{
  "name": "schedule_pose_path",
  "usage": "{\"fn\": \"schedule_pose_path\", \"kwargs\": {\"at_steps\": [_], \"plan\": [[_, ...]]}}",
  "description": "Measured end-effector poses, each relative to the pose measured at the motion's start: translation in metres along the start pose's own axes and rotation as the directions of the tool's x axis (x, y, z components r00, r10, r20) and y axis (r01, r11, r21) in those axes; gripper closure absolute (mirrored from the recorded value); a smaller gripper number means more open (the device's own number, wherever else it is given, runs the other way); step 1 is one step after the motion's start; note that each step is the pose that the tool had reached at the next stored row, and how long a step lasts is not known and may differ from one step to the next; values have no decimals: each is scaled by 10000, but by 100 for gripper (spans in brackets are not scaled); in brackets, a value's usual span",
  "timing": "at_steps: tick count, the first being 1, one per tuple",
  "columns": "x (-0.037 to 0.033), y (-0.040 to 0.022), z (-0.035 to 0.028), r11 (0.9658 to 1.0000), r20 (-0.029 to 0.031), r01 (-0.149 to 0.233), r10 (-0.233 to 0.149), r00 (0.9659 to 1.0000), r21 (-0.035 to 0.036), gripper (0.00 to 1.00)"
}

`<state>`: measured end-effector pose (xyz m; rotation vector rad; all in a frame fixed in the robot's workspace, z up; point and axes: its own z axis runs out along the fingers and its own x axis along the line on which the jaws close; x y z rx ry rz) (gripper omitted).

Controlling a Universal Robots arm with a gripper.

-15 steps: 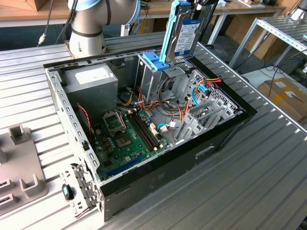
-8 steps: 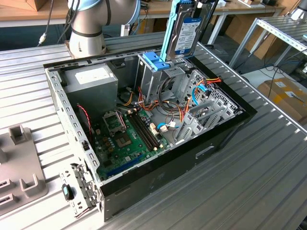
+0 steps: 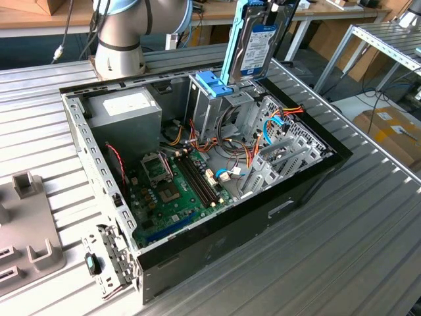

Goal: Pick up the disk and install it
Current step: 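Pick up the disk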

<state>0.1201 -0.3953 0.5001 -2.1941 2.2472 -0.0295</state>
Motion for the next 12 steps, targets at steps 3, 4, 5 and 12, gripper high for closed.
{"fn": "schedule_pose_path", "kwargs": {"at_steps": [3,4,5,12], "plan": [[29,-1,0,10000,0,0,0,10000,0,65],[47,-2,1,10000,1,0,0,10000,0,65],[58,-3,1,10000,1,0,0,10000,0,65],[126,-7,2,10000,0,0,0,10000,0,65]]}}
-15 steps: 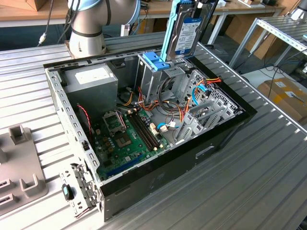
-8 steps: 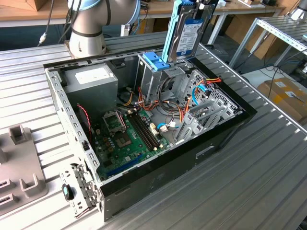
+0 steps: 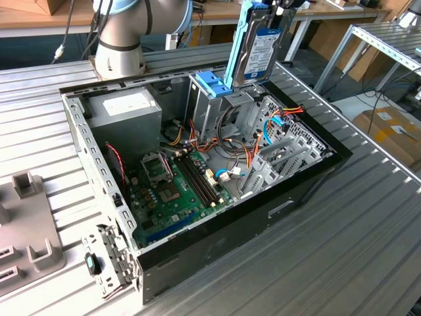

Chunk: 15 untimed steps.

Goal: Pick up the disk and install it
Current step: 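Pick up the disk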

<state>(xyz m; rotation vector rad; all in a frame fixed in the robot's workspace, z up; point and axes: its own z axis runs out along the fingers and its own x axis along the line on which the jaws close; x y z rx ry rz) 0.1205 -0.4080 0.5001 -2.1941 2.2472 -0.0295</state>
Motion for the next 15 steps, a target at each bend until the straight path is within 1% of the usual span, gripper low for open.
{"fn": "schedule_pose_path", "kwargs": {"at_steps": [15], "plan": [[171,-18,2,10000,-1,0,0,10000,0,65]]}}
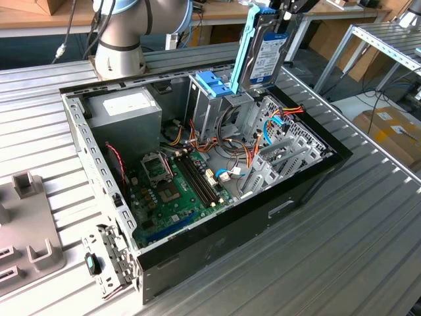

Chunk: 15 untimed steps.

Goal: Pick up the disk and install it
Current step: 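Pick up the disk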

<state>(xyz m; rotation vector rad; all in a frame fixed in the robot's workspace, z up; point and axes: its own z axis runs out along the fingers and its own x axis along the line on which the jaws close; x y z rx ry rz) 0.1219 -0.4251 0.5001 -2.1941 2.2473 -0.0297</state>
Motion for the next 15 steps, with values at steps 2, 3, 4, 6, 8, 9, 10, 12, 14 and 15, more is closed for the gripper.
{"fn": "schedule_pose_path", "kwargs": {"at_steps": [2,3,4,6,8,9,10,12,14,15], "plan": [[24,-3,0,10000,-1,0,0,10000,0,65],[45,-5,1,10000,1,0,0,10000,0,65],[62,-8,1,10000,0,0,0,10000,0,65],[87,-11,1,10000,-1,0,0,10000,0,65],[120,-15,2,10000,0,0,0,10000,0,65],[131,-17,2,10000,0,0,0,10000,0,65],[150,-19,2,10000,0,0,0,10000,0,65],[181,-22,3,10000,0,0,0,10000,0,65],[218,-27,3,10000,0,0,0,10000,0,65],[232,-28,3,10000,-1,0,0,10000,0,65]]}}
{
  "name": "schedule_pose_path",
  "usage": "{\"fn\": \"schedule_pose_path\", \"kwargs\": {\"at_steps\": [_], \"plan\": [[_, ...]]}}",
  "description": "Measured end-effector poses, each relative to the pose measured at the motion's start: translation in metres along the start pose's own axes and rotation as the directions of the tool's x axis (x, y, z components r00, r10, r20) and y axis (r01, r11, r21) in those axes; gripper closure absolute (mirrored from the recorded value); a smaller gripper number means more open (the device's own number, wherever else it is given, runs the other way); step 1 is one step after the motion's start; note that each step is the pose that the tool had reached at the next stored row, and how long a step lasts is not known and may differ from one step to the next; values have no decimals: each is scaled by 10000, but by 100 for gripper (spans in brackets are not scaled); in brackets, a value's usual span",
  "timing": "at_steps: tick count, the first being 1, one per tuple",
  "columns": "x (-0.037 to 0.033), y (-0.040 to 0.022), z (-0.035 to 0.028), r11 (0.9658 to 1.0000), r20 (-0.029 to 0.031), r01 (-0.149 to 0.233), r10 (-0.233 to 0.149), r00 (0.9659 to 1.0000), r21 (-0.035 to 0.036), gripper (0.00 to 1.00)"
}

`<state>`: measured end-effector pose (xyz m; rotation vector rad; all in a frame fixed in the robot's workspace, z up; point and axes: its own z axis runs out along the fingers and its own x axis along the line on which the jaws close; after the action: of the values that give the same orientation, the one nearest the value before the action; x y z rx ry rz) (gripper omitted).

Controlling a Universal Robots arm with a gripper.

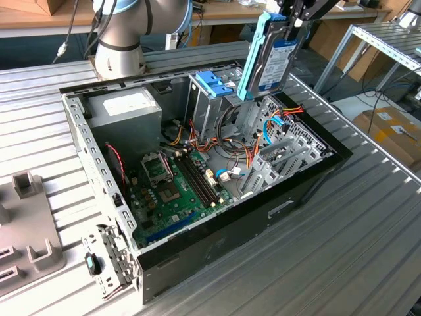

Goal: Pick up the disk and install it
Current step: 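Pick up the disk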

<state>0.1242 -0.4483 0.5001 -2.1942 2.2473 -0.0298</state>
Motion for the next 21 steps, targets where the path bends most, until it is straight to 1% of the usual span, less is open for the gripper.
{"fn": "schedule_pose_path", "kwargs": {"at_steps": [8,10,19,21], "plan": [[115,-13,2,10000,0,0,0,10000,0,65],[155,-18,3,10000,0,0,0,10000,0,65],[294,-33,5,10000,1,0,0,10000,0,65],[336,-37,6,10000,2,0,0,10000,0,65]]}}
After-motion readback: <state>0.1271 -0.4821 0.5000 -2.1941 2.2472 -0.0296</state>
